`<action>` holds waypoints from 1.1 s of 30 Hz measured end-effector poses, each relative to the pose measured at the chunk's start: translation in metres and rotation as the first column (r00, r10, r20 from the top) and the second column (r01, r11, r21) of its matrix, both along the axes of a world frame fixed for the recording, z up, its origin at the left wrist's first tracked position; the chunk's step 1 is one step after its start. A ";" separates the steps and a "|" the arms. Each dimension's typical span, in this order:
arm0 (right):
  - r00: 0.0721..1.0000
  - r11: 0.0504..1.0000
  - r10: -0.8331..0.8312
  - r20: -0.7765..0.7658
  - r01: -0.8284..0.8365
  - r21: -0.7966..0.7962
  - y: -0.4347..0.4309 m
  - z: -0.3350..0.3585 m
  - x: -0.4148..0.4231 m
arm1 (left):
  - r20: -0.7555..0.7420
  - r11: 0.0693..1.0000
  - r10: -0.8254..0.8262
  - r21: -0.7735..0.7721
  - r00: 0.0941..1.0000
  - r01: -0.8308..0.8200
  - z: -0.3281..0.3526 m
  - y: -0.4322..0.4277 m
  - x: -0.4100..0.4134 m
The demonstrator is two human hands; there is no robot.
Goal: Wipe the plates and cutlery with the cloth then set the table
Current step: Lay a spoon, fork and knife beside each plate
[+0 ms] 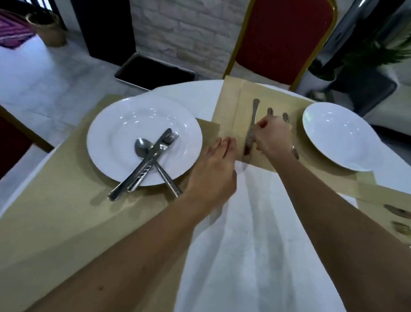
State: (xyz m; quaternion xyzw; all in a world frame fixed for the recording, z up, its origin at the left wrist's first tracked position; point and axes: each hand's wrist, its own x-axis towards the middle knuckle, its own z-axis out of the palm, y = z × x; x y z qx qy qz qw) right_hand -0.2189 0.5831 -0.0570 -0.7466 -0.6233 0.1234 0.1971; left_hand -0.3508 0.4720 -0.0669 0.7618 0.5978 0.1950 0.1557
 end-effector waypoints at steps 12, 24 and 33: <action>0.972 0.971 0.146 -0.183 -0.176 -0.160 -0.116 0.009 -0.144 | -0.135 0.950 0.268 -0.127 0.954 -0.285 0.005 -0.055 -0.173; 0.990 0.950 0.119 -0.079 -0.137 -0.281 -0.136 0.020 -0.165 | -0.231 0.985 0.131 -0.083 0.964 -0.154 0.002 -0.049 -0.177; 0.908 0.914 -0.219 -0.358 0.063 -0.401 -0.184 0.043 -0.143 | -0.142 0.984 0.157 0.108 0.977 -0.142 -0.001 -0.073 -0.197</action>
